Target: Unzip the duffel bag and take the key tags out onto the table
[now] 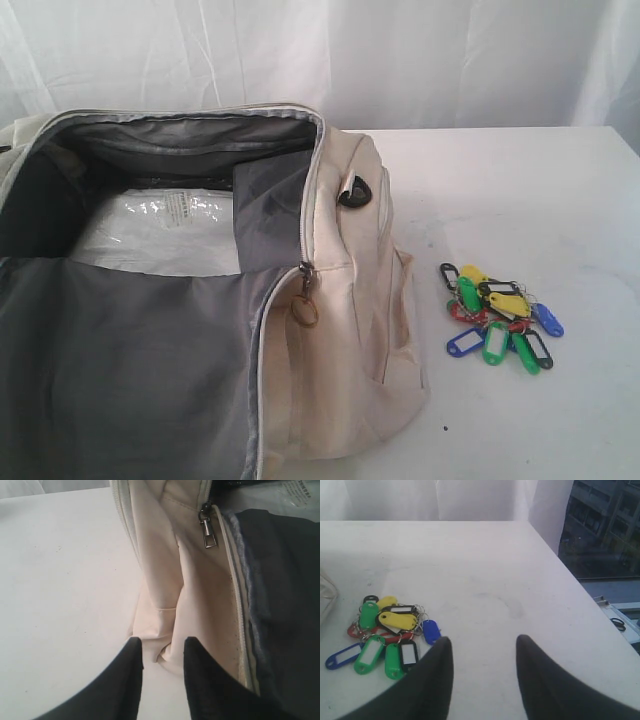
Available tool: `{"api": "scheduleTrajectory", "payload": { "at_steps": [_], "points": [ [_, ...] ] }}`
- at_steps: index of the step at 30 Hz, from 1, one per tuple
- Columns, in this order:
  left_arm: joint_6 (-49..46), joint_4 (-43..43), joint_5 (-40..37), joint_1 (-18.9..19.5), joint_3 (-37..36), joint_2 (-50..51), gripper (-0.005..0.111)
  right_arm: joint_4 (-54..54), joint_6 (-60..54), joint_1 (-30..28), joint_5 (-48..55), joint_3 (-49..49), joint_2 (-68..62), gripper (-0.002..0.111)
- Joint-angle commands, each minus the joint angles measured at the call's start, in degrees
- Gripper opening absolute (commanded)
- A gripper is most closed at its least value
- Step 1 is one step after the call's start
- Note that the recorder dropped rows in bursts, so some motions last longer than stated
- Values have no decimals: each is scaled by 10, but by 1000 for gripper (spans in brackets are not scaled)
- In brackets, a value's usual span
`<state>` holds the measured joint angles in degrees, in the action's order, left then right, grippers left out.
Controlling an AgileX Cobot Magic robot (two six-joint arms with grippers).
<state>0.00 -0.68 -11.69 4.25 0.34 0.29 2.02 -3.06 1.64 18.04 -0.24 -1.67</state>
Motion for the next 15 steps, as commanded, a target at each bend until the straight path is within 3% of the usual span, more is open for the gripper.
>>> {"api": "scheduleTrajectory", "payload": {
  "at_steps": [1,5,15],
  "points": [
    [0,7,1,-3,-3,-3,34,2,-6,-4,3,2,2,39],
    [0,7,1,-3,-3,-3,34,-1,53,-4,1,2,2,39],
    [0,7,1,-3,-3,-3,34,-1,60,1,3,2,17,39]
  ]
}}
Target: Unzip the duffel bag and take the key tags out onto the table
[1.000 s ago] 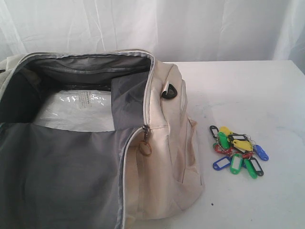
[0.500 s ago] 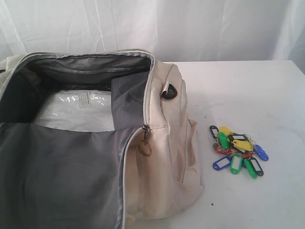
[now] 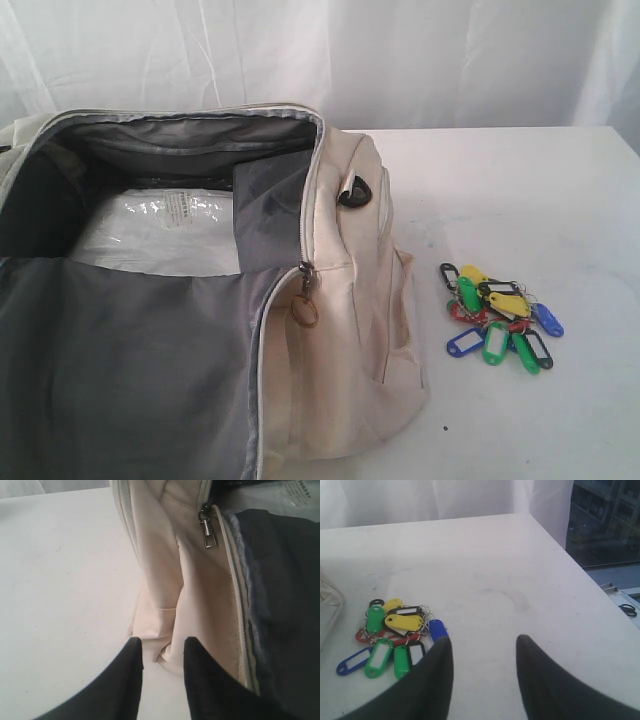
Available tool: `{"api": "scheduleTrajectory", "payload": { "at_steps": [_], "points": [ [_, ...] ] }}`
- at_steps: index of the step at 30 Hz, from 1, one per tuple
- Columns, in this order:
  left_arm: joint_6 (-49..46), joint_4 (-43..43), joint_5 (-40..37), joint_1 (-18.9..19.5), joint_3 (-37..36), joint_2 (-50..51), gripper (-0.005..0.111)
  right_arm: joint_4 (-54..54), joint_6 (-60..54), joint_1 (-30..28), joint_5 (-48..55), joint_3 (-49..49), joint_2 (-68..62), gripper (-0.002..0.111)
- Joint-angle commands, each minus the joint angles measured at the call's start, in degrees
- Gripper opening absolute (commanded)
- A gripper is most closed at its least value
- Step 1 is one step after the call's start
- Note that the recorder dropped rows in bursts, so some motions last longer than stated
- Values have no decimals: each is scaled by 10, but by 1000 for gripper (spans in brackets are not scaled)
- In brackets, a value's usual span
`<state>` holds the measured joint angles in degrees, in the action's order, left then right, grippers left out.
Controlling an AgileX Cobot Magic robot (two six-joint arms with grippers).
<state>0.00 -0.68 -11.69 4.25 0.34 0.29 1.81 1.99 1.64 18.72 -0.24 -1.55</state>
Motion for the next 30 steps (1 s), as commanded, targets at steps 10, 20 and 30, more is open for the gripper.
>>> {"api": "scheduleTrajectory", "payload": {
  "at_steps": [10,20,30],
  "points": [
    [0,7,1,-3,-3,-3,34,1,10,36,-3,2,15,39],
    [0,7,1,-3,-3,-3,34,1,10,66,-3,2,15,39],
    [0,7,1,-3,-3,-3,34,1,10,71,-3,2,15,39]
  ]
}}
